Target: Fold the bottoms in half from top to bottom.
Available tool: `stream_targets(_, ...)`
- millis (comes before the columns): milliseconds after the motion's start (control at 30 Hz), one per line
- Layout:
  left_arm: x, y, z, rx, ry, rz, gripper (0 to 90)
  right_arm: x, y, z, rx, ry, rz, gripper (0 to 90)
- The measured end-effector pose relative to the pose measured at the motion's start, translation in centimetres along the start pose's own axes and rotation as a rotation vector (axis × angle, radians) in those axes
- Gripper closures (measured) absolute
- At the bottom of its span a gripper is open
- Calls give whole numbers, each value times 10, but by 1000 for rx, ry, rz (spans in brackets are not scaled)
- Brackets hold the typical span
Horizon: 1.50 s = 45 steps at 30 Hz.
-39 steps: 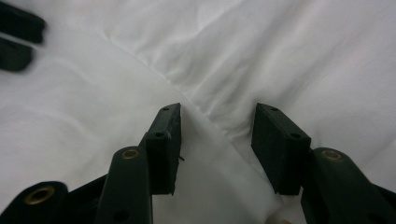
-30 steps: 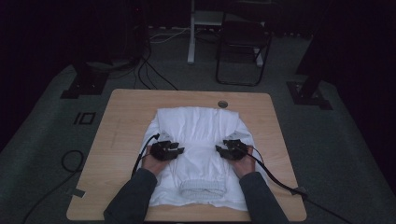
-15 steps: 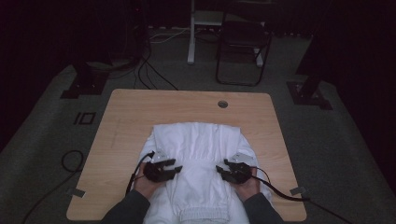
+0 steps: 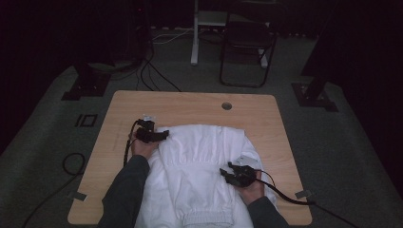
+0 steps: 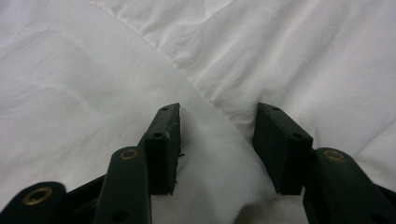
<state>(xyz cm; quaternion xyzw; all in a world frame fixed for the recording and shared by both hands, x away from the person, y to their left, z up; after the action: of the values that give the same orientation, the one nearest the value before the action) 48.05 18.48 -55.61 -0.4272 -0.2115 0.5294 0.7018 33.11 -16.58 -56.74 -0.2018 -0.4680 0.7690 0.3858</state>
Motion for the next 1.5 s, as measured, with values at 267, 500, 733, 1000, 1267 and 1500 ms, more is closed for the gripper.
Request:
stream_targets(267, 1, 6, 1, -5, 29, -70, 385, 0, 0, 0, 2, -4, -1, 499)
stream_targets(500, -5, 7, 3, 9, 103, -52, 671, -43, -47, 9, -32, 3, -44, 506)
stream_targets(733, -6, 7, 3, 11, 105, -53, 685, -118, -77, -28, -52, 136, -142, 374)
stream_targets(1000, -3, 8, 3, 5, 124, -41, 688, -149, -63, -82, 70, 109, -268, 301)
stream_targets(1267, 15, 9, 5, 13, 212, 201, 810, -142, -65, -73, 106, 88, -269, 853)
stream_targets(1500, 17, -17, 25, -136, 288, 291, 829, -153, -78, -48, -27, 68, -326, 861)
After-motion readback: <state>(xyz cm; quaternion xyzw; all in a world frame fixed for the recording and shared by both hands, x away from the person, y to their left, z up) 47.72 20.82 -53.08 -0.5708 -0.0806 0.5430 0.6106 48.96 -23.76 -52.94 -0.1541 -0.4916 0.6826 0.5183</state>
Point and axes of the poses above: each handheld gripper's, and its own axes: z roughly backward along the jaws, y roughly out of its underside, x roughly to its left, the point moved 3 cm from there along -z, roughly forward along the jaws, and after that the axes turned 11 degrees about -x, right-handed, at the moved point
